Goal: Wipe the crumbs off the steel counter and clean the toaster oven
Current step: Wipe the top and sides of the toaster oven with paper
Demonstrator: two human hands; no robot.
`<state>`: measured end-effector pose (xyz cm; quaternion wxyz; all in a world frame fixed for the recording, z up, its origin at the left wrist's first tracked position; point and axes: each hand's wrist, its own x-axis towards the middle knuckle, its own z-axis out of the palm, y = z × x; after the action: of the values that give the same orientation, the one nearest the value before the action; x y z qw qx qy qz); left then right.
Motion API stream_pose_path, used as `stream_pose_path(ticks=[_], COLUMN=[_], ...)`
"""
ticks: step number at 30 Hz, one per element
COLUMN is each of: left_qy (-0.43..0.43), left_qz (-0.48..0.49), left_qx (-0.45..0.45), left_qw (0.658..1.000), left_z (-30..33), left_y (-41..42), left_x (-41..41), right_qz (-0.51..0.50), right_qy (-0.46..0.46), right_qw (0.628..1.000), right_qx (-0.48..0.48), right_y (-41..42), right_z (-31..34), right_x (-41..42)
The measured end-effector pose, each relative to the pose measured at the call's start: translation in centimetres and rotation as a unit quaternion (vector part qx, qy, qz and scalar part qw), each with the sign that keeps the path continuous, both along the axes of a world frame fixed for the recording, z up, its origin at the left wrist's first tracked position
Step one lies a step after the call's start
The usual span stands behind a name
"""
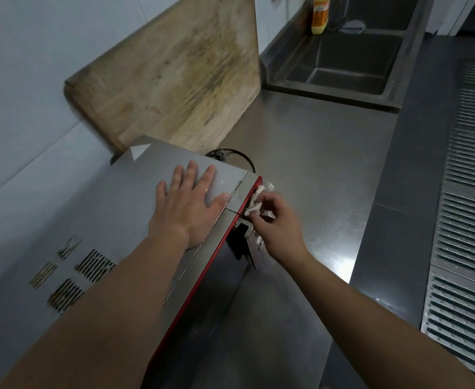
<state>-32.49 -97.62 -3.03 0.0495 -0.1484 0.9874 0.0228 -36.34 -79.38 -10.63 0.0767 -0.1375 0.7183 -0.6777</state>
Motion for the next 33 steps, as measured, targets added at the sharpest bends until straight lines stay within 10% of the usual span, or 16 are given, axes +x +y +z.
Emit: stream_pose_path(ticks=[33], left_qy=[-0.002], left_qz=[0.009], left_qx=[0.004], left_qw=[1.000], left_z=[-0.2], left_y=[0.0], left_x=[-0.2], right_qz=[0.050], right_qy=[-0.025], right_qw=[0.972], right_qx=[0.227], right_y=[0.5], right_z=[-9.9], right_x=[-1.9])
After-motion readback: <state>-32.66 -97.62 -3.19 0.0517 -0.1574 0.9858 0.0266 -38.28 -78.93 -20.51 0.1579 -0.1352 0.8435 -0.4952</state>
